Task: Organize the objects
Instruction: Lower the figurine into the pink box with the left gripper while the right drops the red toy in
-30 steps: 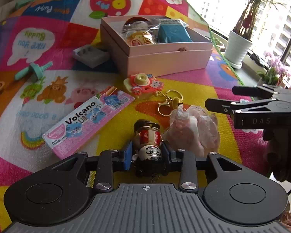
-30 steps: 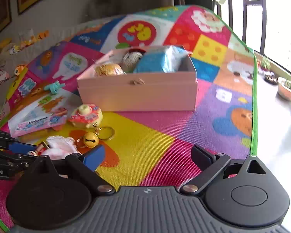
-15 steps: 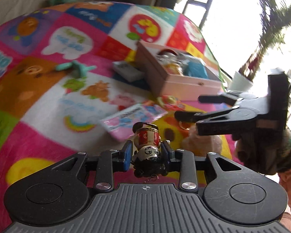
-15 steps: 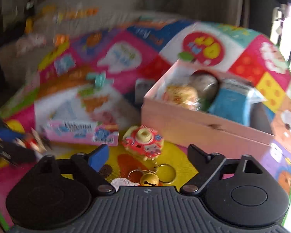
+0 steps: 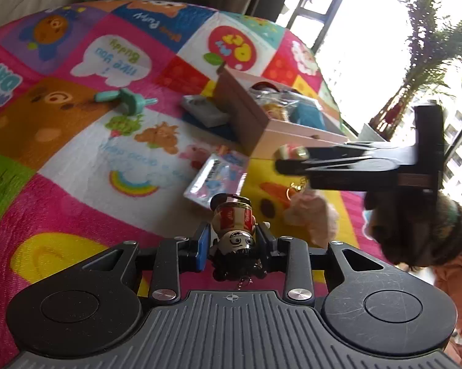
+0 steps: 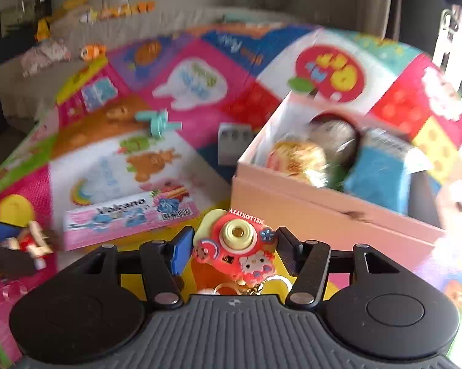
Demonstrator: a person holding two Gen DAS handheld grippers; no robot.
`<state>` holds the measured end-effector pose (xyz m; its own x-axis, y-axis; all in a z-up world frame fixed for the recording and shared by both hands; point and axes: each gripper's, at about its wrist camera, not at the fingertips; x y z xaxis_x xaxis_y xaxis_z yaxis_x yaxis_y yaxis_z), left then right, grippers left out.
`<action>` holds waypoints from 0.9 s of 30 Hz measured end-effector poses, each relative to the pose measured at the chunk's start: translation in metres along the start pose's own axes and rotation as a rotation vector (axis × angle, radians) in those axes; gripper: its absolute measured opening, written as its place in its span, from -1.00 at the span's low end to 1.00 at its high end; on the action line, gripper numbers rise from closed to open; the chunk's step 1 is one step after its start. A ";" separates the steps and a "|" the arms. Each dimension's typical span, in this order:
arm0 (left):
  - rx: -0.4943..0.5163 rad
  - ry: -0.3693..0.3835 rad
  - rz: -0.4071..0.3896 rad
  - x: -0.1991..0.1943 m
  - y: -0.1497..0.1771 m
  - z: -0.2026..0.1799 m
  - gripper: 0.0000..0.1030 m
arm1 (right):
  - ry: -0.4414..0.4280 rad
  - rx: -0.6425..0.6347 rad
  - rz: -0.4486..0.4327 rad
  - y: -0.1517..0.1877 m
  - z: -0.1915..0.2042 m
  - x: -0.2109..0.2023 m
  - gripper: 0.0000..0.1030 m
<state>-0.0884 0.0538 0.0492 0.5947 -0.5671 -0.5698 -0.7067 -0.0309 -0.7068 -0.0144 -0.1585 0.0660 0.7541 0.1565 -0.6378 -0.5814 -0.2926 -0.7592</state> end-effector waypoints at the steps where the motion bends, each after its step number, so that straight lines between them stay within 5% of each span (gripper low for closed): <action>1: 0.006 0.009 -0.003 -0.001 -0.003 -0.003 -0.31 | 0.009 0.005 -0.028 -0.002 -0.005 -0.013 0.13; 8: 0.118 0.081 -0.101 0.007 -0.080 -0.045 -0.31 | 0.069 0.141 -0.278 -0.031 -0.068 -0.114 0.13; 13: 0.097 0.080 -0.124 0.064 -0.167 -0.059 -0.31 | 0.133 0.164 -0.397 -0.047 -0.094 -0.143 0.13; 19: -0.023 0.090 -0.151 0.157 -0.222 -0.046 -0.32 | 0.146 0.219 -0.403 -0.046 -0.125 -0.133 0.13; 24: -0.071 0.042 -0.016 0.235 -0.217 -0.023 -0.32 | 0.168 0.273 -0.357 -0.050 -0.148 -0.104 0.13; 27: -0.079 0.055 -0.018 0.237 -0.209 -0.007 -0.32 | 0.174 0.294 -0.343 -0.056 -0.157 -0.091 0.13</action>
<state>0.1972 -0.0798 0.0647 0.5875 -0.6101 -0.5316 -0.7251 -0.1053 -0.6806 -0.0024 -0.3048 0.1868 0.9426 0.0298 -0.3325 -0.3334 0.0312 -0.9423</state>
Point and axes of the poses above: each gripper's, at about its wrist camera, not at the fingertips, and x roughly the way its jaws point, z to its left, y to its underside, and after that the axes turned 7 degrees about y, right-handed
